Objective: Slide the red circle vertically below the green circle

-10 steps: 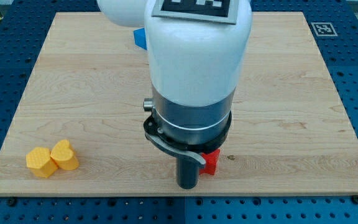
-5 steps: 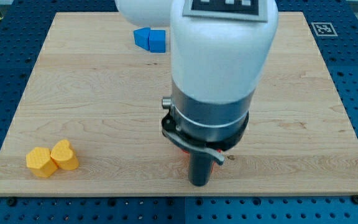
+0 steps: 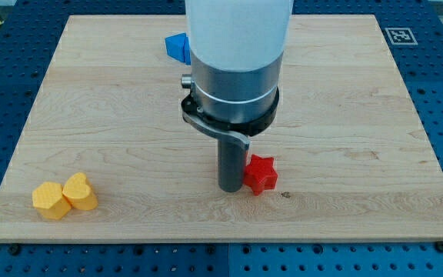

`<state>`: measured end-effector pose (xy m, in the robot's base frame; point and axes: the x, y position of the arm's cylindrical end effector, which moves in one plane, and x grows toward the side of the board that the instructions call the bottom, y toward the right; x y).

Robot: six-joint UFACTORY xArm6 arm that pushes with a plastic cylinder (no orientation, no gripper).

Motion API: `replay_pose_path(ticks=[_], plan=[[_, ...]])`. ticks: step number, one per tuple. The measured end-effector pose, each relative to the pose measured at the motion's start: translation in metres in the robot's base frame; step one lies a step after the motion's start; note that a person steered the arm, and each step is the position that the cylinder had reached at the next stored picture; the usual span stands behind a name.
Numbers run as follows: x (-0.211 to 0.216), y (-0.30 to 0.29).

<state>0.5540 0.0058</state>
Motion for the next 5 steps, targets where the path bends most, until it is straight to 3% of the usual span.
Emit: replay_pose_path(ticks=[2,5], plan=[[-0.048,0.008],[-0.076,-0.017]])
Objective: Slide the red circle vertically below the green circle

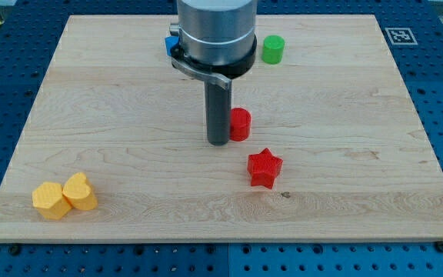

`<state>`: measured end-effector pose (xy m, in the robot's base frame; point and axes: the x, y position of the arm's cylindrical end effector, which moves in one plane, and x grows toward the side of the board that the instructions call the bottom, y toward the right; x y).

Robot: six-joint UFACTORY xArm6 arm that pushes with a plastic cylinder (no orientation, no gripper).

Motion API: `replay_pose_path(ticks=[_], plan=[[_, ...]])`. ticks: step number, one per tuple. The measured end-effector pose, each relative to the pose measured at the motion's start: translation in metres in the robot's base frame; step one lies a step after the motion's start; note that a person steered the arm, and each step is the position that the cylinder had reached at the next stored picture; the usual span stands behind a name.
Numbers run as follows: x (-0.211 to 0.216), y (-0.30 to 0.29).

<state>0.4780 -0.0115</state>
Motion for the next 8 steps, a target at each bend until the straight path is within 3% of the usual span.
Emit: replay_pose_path(ticks=[8], plan=[[-0.023,0.062]])
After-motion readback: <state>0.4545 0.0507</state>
